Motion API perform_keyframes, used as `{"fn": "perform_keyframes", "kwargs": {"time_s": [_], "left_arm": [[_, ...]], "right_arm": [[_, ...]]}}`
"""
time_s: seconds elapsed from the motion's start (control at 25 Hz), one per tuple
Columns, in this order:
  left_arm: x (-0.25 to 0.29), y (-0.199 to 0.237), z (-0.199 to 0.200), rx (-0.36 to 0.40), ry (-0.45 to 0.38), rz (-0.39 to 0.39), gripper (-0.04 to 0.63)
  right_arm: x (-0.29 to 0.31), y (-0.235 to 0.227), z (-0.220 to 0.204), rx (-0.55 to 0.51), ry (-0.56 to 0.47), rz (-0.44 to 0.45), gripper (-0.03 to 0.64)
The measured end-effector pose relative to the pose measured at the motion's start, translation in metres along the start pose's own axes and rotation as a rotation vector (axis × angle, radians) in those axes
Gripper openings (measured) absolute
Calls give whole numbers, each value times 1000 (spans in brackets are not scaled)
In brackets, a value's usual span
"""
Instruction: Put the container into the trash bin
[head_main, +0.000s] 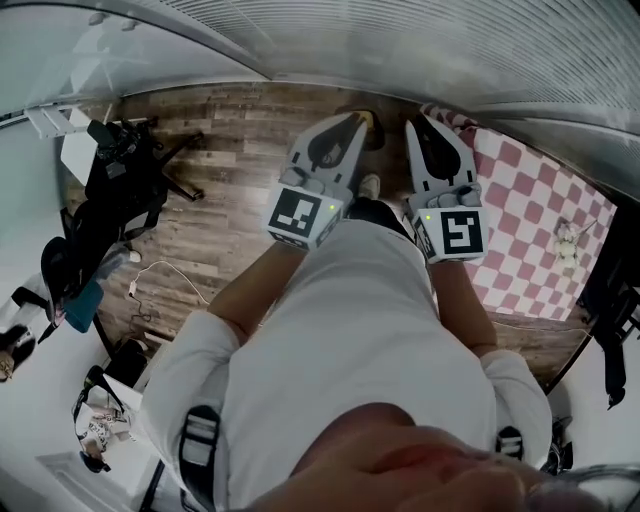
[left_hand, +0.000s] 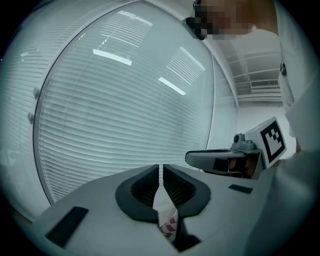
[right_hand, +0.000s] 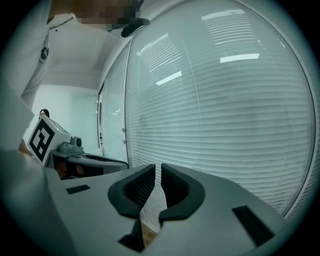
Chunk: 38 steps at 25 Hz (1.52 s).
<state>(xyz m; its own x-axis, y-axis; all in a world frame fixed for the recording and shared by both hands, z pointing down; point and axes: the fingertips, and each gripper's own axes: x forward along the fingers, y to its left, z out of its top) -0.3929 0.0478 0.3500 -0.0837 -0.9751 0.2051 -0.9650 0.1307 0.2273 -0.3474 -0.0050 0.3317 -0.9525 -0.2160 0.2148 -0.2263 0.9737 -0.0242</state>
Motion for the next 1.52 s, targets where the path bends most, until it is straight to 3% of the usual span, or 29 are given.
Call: {"fn": "perform_keyframes", "kwargs": {"time_s": [0.4,0.6,1.52], "left_arm": [[-28,-28,60,33,-133,-25,32],[-42,-40,69,66,-133,-48,32],[-52,-54,68,53,-146,-57,32]], "right_arm": [[-31,24,51,-29,-59,51,40],[-44,36,63,-39,-70,79,31],[-57,47,70,-65,-92,75,31]]}}
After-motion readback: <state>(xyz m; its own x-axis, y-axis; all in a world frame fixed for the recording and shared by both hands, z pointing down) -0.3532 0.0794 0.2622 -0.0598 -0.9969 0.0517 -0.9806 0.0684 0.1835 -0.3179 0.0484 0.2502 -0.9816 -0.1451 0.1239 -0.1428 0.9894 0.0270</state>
